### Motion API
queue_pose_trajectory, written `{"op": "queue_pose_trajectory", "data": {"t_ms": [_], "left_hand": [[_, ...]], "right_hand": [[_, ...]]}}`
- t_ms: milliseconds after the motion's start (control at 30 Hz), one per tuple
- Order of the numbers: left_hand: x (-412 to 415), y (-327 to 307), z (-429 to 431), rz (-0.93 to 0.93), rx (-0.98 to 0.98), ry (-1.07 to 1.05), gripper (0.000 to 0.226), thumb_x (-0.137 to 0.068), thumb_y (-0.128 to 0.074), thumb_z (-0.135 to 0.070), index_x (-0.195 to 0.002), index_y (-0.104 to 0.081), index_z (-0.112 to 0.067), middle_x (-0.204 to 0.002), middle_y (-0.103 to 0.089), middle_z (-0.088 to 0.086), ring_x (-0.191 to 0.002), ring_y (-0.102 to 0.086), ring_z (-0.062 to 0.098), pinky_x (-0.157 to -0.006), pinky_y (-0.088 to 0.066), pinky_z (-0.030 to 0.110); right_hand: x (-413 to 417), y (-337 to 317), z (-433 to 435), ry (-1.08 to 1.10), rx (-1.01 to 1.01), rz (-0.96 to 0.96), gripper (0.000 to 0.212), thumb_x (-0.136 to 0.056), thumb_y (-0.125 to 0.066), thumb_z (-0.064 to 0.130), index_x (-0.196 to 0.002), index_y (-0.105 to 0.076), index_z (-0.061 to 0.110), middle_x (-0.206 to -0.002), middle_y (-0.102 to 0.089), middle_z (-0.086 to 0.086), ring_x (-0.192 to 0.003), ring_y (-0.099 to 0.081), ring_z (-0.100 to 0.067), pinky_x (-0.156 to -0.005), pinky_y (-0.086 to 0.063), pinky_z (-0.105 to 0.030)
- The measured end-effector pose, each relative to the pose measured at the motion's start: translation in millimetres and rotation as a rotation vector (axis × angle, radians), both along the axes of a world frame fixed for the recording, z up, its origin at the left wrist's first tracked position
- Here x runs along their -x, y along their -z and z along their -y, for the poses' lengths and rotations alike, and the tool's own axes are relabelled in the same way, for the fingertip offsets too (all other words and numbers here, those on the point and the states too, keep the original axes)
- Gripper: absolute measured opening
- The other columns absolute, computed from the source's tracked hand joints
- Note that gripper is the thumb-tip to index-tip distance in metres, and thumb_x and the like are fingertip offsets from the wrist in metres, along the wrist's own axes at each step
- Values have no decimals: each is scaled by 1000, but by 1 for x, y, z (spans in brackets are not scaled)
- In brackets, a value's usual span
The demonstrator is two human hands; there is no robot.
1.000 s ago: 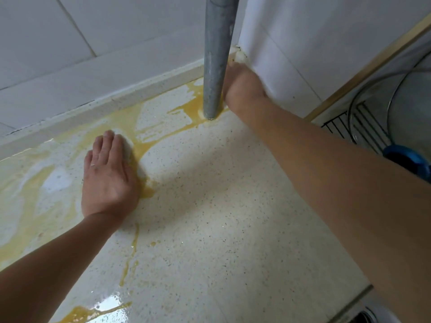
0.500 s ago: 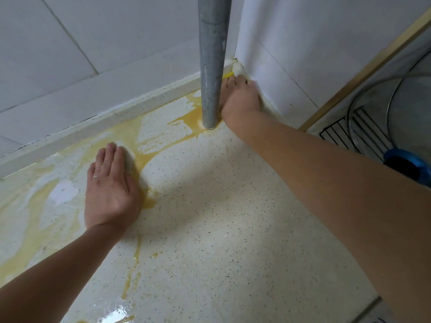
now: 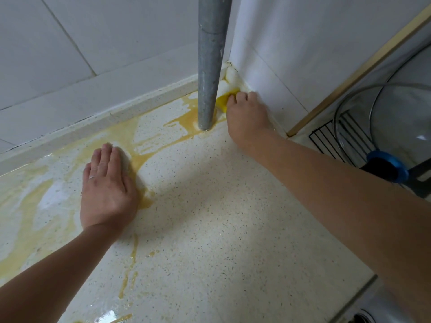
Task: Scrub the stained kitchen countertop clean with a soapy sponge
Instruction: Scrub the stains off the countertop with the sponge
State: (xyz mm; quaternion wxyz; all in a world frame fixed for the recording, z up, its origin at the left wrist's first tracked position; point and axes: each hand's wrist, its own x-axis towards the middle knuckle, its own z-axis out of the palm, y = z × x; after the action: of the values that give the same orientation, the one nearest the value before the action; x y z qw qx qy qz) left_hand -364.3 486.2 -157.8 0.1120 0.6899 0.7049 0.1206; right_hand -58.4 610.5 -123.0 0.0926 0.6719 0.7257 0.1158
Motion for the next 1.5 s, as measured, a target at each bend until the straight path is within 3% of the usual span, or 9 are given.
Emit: {"op": "queue_pose_trajectory", "data": {"t_ms": [100,233,300,500,733,933,1133,1267,1500], "left_hand": [[0,0,0,5,0,2,63,-101,-21,-33,-160,-28,-9,-170,-21,11,-159,-11,25,-129,-10,47],[1,2,-1,-1,-4,1,63,-102,-21,-33,-160,-28,-10,-170,-21,10,-159,-11,25,-129,-10,46],[2,2,-1,-3,-7,0,62,-103,-20,-34,-160,-28,-11,-170,-21,10,-159,-10,24,-129,-10,45],[2,2,0,0,-5,-2,61,-105,-18,-37,-160,-28,-12,-171,-20,9,-159,-10,23,-129,-9,45],[1,1,0,15,13,2,64,-103,-20,-37,-162,-24,-12,-171,-17,10,-159,-8,23,-130,-8,45],[0,0,-1,15,8,-5,66,-101,-22,-35,-162,-25,-11,-171,-18,10,-159,-9,24,-130,-8,45],[2,1,-2,1,14,7,67,-99,-25,-34,-161,-25,-10,-171,-18,11,-159,-9,25,-130,-9,46],[1,0,-2,-2,19,-1,68,-97,-25,-33,-161,-26,-9,-171,-19,11,-159,-9,25,-129,-9,46],[0,-2,-3,5,24,0,66,-99,-26,-34,-161,-25,-10,-171,-18,11,-159,-9,25,-130,-8,45]], "right_hand": [[0,-8,-18,-21,-33,-47,29,-96,-49,15,-122,-58,5,-120,-55,-16,-108,-51,-32,-90,-50,-41],[15,-12,-48,31,-64,-33,38,-90,-52,2,-127,-55,8,-125,-51,-11,-117,-47,-32,-75,-54,-44],[25,-4,-56,55,19,4,43,-89,-60,8,-132,-54,9,-128,-49,-10,-120,-45,-29,-78,-54,-44],[17,-4,-55,19,55,25,38,-95,-53,11,-133,-53,8,-130,-54,-12,-122,-48,-31,-94,-51,-45],[0,18,-23,74,-44,-113,36,-103,-38,21,-134,-46,6,-127,-50,-14,-98,-46,-20,-81,-41,-32],[15,8,-52,80,32,-97,46,-95,-56,10,-139,-45,3,-135,-47,-16,-121,-54,-29,-92,-53,-41],[21,16,-61,59,87,-29,43,-97,-50,8,-138,-45,-1,-130,-48,-21,-119,-56,-35,-89,-56,-43],[20,7,-62,120,100,-170,39,-98,-51,14,-136,-52,4,-134,-53,-16,-122,-57,-31,-93,-51,-40],[3,-6,-15,92,-28,-180,24,-101,-46,12,-120,-58,5,-120,-57,-14,-101,-63,-28,-81,-52,-37]]}}
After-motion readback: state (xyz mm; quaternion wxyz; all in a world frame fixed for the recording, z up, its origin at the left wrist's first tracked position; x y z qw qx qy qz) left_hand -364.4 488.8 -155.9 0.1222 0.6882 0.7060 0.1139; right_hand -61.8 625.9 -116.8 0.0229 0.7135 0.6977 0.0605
